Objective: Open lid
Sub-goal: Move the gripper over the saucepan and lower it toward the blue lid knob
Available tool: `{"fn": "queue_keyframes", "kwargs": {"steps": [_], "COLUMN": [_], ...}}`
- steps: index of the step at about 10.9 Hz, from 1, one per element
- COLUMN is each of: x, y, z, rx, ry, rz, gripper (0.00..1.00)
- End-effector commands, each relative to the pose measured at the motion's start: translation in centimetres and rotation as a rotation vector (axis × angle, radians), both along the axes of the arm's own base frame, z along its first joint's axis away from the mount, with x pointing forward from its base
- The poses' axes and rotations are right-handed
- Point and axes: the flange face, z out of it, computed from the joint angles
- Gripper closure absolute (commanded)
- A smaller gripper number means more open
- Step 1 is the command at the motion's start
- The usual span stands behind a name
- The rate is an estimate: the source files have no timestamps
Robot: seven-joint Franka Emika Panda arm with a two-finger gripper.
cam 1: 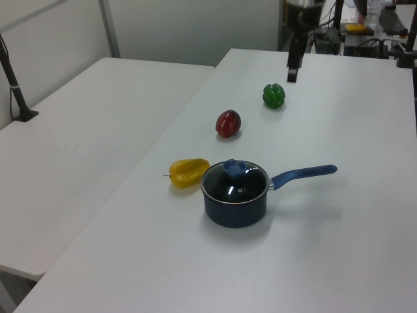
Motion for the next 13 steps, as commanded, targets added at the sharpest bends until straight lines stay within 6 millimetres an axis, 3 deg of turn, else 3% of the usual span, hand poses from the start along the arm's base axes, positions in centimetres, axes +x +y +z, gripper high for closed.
{"fn": "queue_keyframes", "kwargs": {"steps": [1,3,7,11,13], "x": [0.4,0.7,2.2,3.5,3.7], "y": [6.9,10.3,13.8,15.2,15.3], "z": [-1.8,-3.6,-8.5,-12.9,-14.1], "rx": [0.05,0.073,0.077,-0.005,-0.003], "ry": [-0.085,-0.115,-0.143,-0.215,-0.251], "rz": [-0.001,0.025,0.071,0.027,0.008], "gripper": [0.0,0.0,0.0,0.0,0.0]}}
